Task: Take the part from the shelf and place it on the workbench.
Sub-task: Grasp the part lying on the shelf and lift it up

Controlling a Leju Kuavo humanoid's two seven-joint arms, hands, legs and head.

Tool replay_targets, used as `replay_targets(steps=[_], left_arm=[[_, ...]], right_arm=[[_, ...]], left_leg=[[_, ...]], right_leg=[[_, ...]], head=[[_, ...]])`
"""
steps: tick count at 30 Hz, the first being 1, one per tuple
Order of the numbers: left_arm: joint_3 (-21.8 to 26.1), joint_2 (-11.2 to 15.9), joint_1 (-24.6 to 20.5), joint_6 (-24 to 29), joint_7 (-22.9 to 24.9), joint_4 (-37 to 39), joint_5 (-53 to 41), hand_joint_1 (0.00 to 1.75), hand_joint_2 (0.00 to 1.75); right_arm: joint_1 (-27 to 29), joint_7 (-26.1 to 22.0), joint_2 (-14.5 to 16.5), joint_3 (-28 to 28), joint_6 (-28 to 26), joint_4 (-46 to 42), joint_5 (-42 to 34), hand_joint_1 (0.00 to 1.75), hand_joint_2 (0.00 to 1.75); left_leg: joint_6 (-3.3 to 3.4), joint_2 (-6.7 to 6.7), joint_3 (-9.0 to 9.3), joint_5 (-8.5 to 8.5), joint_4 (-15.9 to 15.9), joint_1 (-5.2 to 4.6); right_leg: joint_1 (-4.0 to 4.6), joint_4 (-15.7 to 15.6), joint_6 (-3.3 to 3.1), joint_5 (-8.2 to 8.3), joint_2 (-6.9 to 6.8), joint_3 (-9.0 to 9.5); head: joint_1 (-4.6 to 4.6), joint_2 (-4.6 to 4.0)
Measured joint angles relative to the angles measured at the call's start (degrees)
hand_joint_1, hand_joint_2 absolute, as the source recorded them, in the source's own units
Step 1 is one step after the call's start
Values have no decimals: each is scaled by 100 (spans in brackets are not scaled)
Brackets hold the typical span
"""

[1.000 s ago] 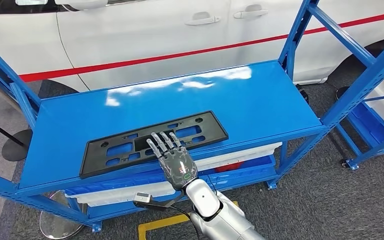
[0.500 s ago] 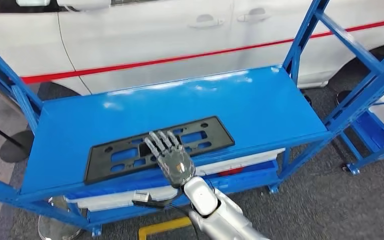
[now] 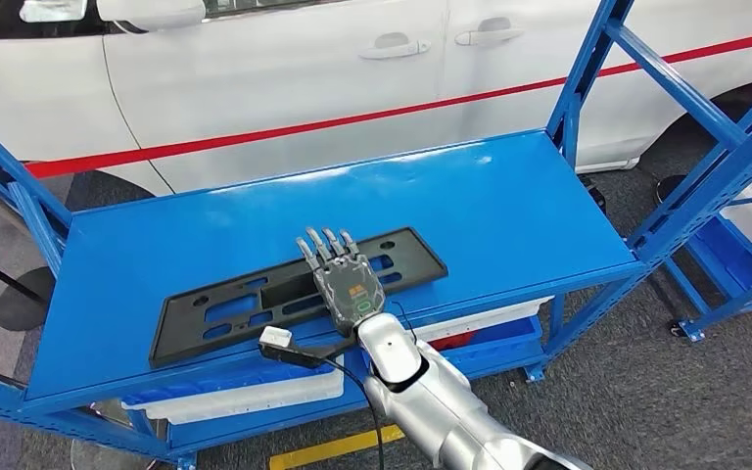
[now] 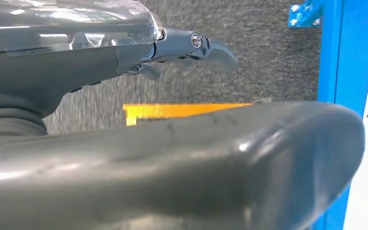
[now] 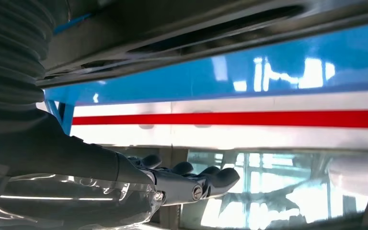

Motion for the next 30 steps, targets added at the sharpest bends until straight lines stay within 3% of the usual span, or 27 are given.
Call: replay_targets(steps=[4, 6, 8, 9, 10, 11, 13, 15, 18, 20, 23, 24, 25, 26, 28, 30], left_arm=[[-6, 5, 5, -11, 24, 5, -41, 0, 0], [-7, 5, -1, -15, 26, 9, -46, 0, 0], [-7, 5, -1, -15, 29, 10, -46, 0, 0], [-7, 5, 2, -14, 32, 10, -45, 0, 0], [-7, 5, 5, -13, 35, 10, -45, 0, 0], [-7, 5, 6, -11, 40, 10, -44, 0, 0], [-7, 5, 4, -9, 49, 12, -45, 0, 0], [-7, 5, 2, -7, 55, 15, -45, 0, 0], [-7, 7, 5, -3, 57, 16, -44, 0, 0], [-7, 10, 5, -1, 58, 16, -45, 0, 0], [-7, 11, 8, 3, 59, 16, -49, 0, 0], [-7, 11, 13, 3, 60, 17, -50, 0, 0], [-7, 11, 18, 2, 61, 17, -51, 0, 0], [-7, 11, 20, 0, 62, 18, -51, 0, 0], [-7, 11, 18, -3, 62, 19, -49, 0, 0], [-7, 11, 12, -2, 62, 19, -36, 0, 0]], right_arm=[[-231, 14, 102, -70, 239, 305, -30, 175, 175], [-289, 13, 126, -87, 295, 443, -42, 175, 175], [-298, 12, 131, -92, 309, 577, -46, 175, 175], [-290, 11, 132, -92, 309, 642, -47, 175, 175], [-285, 9, 132, -92, 307, 694, -48, 175, 175], [-287, 6, 133, -92, 304, 737, -49, 175, 175], [-319, 1, 138, -92, 291, 795, -48, 175, 175], [-354, -7, 143, -92, 276, 837, -45, 175, 175], [-376, -12, 149, -92, 257, 883, -44, 175, 175], [-386, -10, 162, -92, 251, 905, -44, 175, 175], [-381, -10, 172, -92, 271, 946, -34, 175, 175], [-378, -11, 172, -92, 285, 963, -25, 175, 175], [-376, -13, 171, -92, 298, 980, -10, 175, 175], [-375, -13, 171, -92, 308, 995, 3, 175, 175], [-375, -13, 171, -92, 312, 1016, 22, 175, 175], [-371, -39, 168, -93, 248, 1034, -13, 175, 175]], left_leg=[[146, -7, 21, 22, -74, 1], [210, 0, 40, 41, -109, 19], [233, 1, 38, 37, -108, 16], [234, -1, 40, 34, -107, 14], [231, -4, 43, 30, -103, 13], [223, -9, 52, 23, -100, 13], [190, -19, 75, -5, -82, 2], [141, -26, 83, -35, -64, -18], [56, -26, 91, -58, -63, -13], [-5, -18, 18, -214, 142, -4], [-76, -11, -453, -724, 1159, 12], [-88, -11, -593, -801, 1438, 15], [-92, -10, -641, -767, 1522, 16], [-87, -10, -582, -629, 1383, 16], [-48, -9, -219, -235, 621, 15], [14, -9, 68, -47, 32, -10]], right_leg=[[-13, 89, 124, -73, -1, -44], [-23, 590, 166, -370, -11, -272], [-26, 1358, 187, -704, -18, -660], [-26, 1600, 191, -752, -19, -795], [-26, 1640, 188, -691, -19, -834], [-26, 1436, 176, -519, -20, -751], [-14, 624, 134, -110, -19, -364], [2, 81, 94, 61, -18, -107], [11, -5, 23, 60, -18, -71], [-19, -42, -43, 74, -26, -42], [-26, -53, -89, 70, -38, -33], [-22, -51, -92, 66, -39, -31], [-20, -47, -93, 61, -38, -27], [-19, -43, -90, 54, -36, -18], [-19, -35, -71, 34, -31, 12], [-6, -22, -25, 21, -23, 17]], head=[[6, 0], [10, 1], [12, 1], [13, 1], [13, 1], [13, 1], [13, 0], [9, 0], [5, 1], [-3, 1], [-15, 0], [-14, 0], [-14, 1], [-14, 0], [-14, -1], [-12, -1]])
